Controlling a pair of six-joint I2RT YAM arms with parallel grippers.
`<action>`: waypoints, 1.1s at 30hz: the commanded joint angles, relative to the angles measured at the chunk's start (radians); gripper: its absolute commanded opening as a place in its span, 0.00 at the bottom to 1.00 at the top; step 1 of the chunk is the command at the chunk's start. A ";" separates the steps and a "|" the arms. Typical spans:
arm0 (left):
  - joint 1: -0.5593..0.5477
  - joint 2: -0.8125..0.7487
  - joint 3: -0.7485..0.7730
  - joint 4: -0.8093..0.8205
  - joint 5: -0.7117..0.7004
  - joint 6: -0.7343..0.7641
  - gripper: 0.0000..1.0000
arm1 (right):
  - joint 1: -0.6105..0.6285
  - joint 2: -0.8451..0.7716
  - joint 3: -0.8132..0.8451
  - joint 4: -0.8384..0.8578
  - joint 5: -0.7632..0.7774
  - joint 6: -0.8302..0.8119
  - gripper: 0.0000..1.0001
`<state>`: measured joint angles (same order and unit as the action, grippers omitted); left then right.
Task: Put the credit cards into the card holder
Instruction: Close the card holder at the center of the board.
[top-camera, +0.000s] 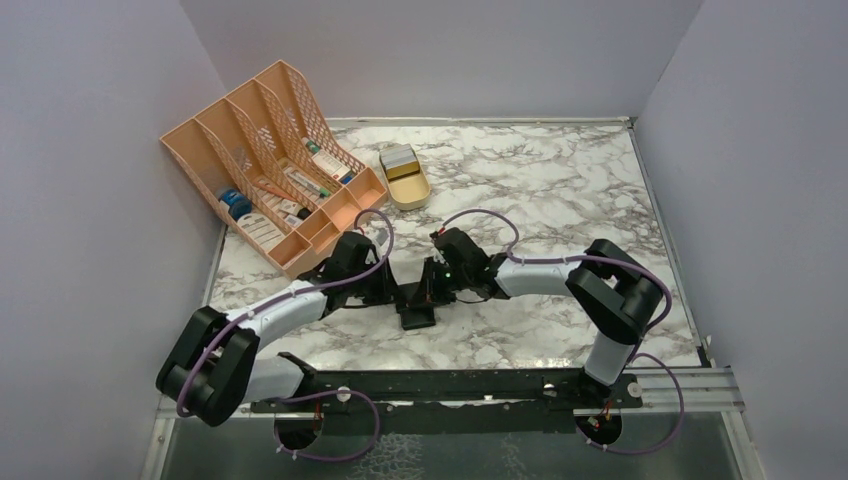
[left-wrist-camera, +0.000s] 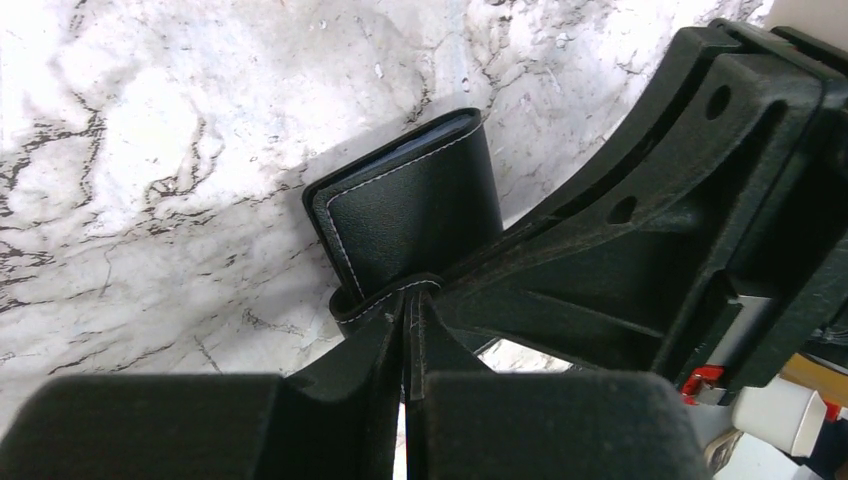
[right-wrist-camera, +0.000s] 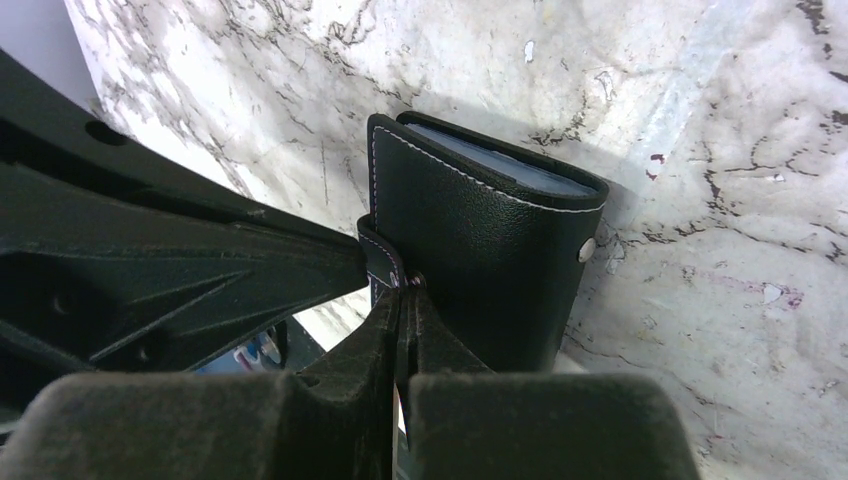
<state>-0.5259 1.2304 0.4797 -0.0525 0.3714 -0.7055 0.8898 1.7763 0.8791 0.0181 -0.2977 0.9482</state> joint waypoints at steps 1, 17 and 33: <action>-0.006 0.030 0.000 0.028 -0.014 0.003 0.08 | -0.017 0.035 -0.054 -0.104 0.046 -0.043 0.01; -0.007 0.122 0.011 0.008 -0.094 0.047 0.08 | -0.017 0.001 0.053 -0.181 0.010 -0.095 0.17; -0.006 0.131 0.007 0.014 -0.095 0.048 0.09 | -0.017 0.017 0.130 -0.232 0.026 -0.123 0.16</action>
<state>-0.5323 1.3357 0.5049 -0.0109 0.3500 -0.6888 0.8768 1.7752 0.9794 -0.1680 -0.3080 0.8536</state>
